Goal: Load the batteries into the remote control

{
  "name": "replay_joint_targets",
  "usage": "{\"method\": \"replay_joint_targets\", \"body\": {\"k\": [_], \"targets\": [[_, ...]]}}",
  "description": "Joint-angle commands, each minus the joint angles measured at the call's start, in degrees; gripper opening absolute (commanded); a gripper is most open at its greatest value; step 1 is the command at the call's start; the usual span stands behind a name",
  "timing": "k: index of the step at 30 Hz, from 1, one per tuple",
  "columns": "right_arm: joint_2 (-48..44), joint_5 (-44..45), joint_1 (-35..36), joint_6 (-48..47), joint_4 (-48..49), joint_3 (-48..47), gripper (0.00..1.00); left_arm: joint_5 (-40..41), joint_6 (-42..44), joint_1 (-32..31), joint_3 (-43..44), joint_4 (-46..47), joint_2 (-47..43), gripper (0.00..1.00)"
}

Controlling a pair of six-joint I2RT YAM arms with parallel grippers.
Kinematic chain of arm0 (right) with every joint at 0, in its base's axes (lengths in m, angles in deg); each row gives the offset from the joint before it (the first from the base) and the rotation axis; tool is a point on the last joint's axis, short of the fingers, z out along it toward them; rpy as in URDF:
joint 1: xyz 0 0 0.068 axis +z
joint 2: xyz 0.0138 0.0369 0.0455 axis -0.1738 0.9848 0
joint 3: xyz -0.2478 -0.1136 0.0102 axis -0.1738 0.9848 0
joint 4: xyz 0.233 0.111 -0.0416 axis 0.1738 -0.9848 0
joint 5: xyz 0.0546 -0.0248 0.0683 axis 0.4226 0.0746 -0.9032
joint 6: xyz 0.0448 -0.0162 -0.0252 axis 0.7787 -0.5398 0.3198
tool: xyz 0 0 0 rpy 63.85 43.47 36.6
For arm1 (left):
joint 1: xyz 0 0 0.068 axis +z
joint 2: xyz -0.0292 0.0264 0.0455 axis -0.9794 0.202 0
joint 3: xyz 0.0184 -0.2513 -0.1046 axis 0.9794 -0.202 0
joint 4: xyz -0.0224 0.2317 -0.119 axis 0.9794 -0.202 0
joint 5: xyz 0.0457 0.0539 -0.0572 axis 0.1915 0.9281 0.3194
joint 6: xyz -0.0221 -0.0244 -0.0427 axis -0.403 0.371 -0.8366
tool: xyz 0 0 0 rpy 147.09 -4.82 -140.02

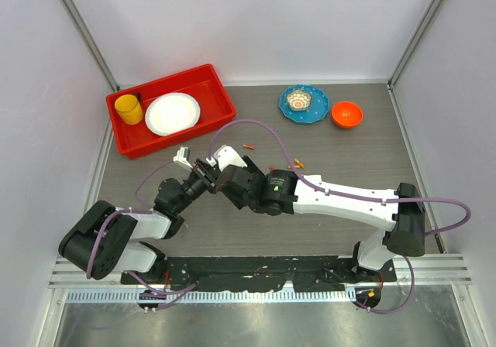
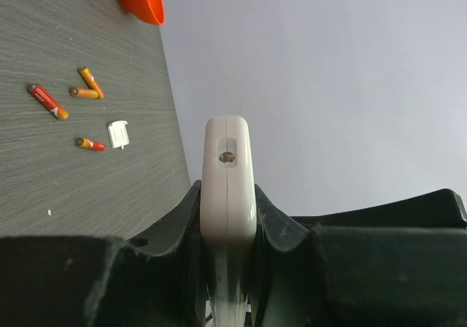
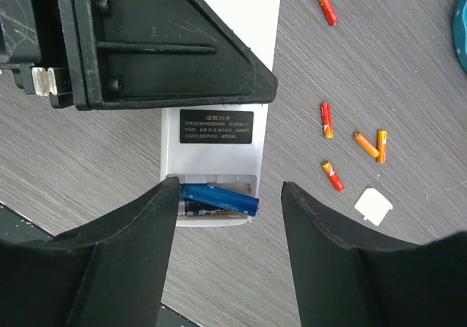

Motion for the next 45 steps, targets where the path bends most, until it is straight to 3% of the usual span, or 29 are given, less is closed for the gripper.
{"method": "replay_joint_targets", "body": {"k": [1,6,7,8,15,21,23,26,29,37,45], "targets": [[-0.26,1.55,0.24,0.19,1.7,-2.07,0.64,-0.72,0.34,-0.21,0.37,11.34,-1.58,0.0],[-2.63,0.76,0.24,0.02,4.15,-1.89,0.66,-0.63,0.51,-0.21,0.46,11.34,-1.05,0.0],[-3.94,0.32,0.24,-0.07,4.68,-1.8,0.76,-0.54,0.51,-0.21,0.46,11.34,-0.88,0.0],[-4.65,-0.9,0.24,-0.16,5.82,-1.72,0.79,-0.54,0.51,-0.21,0.46,11.34,-0.79,0.0],[-11.06,-2.85,-0.02,0.1,10.48,0.12,0.87,-0.63,0.78,-0.21,0.9,11.61,0.0,0.0],[-22.91,-3.54,-6.24,9.57,22.94,13.29,0.93,0.16,0.78,-0.13,0.9,14.15,0.35,0.0],[-27.22,-9.76,-13.35,19.11,30.65,22.34,0.95,0.95,0.34,-0.12,0.81,15.12,-0.08,0.0],[-33.82,-23.83,-23.44,26.18,38.84,31.58,0.95,1.39,0.95,-0.21,0.73,15.12,-2.18,0.0],[-35.85,-31.46,-27.69,31.38,45.08,36.59,0.95,3.05,1.74,-0.21,0.11,15.12,-4.03,0.0],[-34.54,-43.8,-30.52,44.55,64.5,47.92,0.95,5.17,3.06,-0.12,-0.15,14.86,-6.59,0.0],[-31.29,-47.32,-31.14,49.85,72.53,52.69,0.88,6.75,2.18,-0.21,-0.24,14.86,-5.97,0.0]]}}
